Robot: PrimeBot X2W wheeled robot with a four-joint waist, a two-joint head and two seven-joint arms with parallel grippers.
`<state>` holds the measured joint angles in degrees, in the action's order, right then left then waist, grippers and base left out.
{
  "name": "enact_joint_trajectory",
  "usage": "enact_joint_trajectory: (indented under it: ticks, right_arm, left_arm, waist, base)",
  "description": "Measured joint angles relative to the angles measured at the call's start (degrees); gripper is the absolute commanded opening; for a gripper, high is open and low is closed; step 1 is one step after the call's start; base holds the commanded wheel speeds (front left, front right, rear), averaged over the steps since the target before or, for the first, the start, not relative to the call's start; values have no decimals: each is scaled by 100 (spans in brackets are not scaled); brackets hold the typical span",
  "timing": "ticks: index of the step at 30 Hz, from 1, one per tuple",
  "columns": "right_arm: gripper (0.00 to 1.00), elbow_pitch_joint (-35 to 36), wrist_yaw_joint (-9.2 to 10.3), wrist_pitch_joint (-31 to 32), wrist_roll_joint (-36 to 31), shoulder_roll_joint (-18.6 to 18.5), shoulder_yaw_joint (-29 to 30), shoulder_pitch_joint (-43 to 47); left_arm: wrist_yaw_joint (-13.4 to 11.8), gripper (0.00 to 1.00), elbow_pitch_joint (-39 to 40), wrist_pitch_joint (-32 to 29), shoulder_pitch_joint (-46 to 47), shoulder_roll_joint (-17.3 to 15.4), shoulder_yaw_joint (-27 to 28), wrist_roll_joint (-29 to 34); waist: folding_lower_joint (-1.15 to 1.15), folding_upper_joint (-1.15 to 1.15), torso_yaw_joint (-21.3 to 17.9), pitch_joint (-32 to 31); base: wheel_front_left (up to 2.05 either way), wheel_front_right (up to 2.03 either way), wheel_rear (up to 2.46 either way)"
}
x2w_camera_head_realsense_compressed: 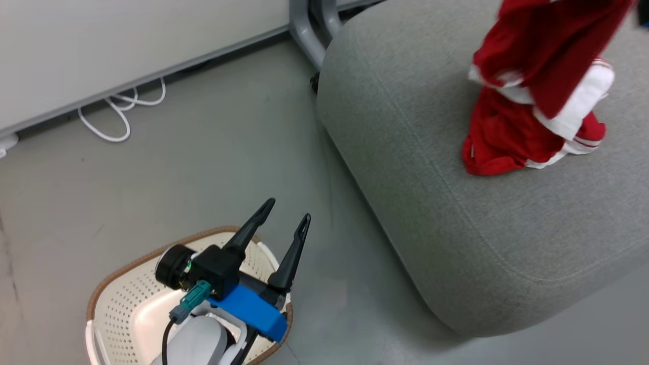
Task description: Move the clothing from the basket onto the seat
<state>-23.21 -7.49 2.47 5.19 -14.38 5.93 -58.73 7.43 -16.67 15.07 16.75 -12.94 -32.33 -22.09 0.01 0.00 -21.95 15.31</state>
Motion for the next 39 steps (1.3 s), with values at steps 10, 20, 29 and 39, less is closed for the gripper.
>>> enact_joint_trajectory:
  ticks: [10, 20, 29, 39]
  right_arm:
    - [0, -267, 0, -27, -442, -882, 1103, -161]
    - [0, -907, 0, -314, -724, -1069, 2074, 726]
    - [0, -1519, 0, -466, -956, -784, 2464, 860]
    - [71, -1745, 0, -711, -1017, -530, 2548, 840]
  left_arm:
    - [0, 100, 333, 0, 588, -154, -297, 69]
    - [0, 100, 623, 0, 982, -283, -531, 151]
    - [0, 100, 648, 0, 1068, -277, -531, 186]
    - [0, 100, 558, 0, 1113, -264, -513, 162]
  waist:
    - [0, 0, 494, 728]
    - [0, 0, 1120, 1490]
    - [0, 0, 1390, 1853]
    - [0, 0, 1261, 1759]
  base:
    - [0, 0, 0]
    - [0, 0, 0]
    - [0, 0, 0]
    - [0, 0, 0]
